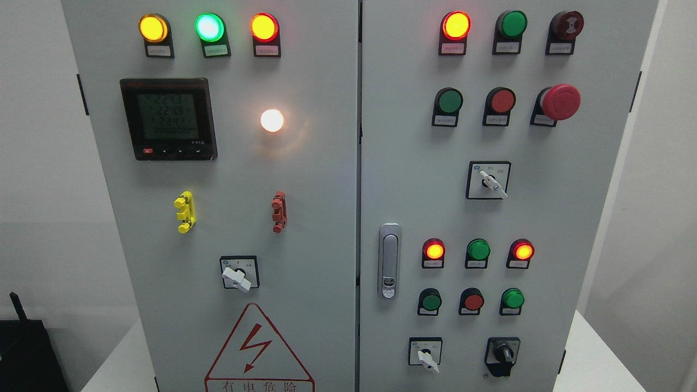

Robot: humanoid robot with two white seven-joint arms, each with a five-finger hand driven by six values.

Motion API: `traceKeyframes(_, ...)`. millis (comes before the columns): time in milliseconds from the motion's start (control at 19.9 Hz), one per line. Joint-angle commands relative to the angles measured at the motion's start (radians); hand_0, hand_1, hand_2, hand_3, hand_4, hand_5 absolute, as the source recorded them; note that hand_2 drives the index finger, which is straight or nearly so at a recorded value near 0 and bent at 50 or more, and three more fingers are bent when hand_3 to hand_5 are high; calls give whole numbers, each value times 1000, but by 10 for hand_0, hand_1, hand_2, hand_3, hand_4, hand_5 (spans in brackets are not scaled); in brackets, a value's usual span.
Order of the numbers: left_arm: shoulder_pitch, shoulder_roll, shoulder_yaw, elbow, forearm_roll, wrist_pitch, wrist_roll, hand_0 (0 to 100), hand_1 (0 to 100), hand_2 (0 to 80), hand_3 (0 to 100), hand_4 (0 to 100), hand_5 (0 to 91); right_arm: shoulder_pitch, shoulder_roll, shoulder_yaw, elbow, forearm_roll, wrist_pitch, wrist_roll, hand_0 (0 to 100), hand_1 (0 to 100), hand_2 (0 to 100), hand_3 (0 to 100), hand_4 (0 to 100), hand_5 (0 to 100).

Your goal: Trip black knob to open circuit

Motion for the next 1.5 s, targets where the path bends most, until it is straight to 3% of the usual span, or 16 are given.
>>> traceKeyframes(0,-2,0,2,0,1,-2,0,120,389,0,0,0,0,-2,-2,4,-63,-5,3,1,0,0,4,1000,1000,983)
traceKeyframes(1454,-2,0,2,0,1,-3,0,120,389,0,0,0,0,-149,1,18,-325,-71,264,-1,0,0,69,1000,1000,1000)
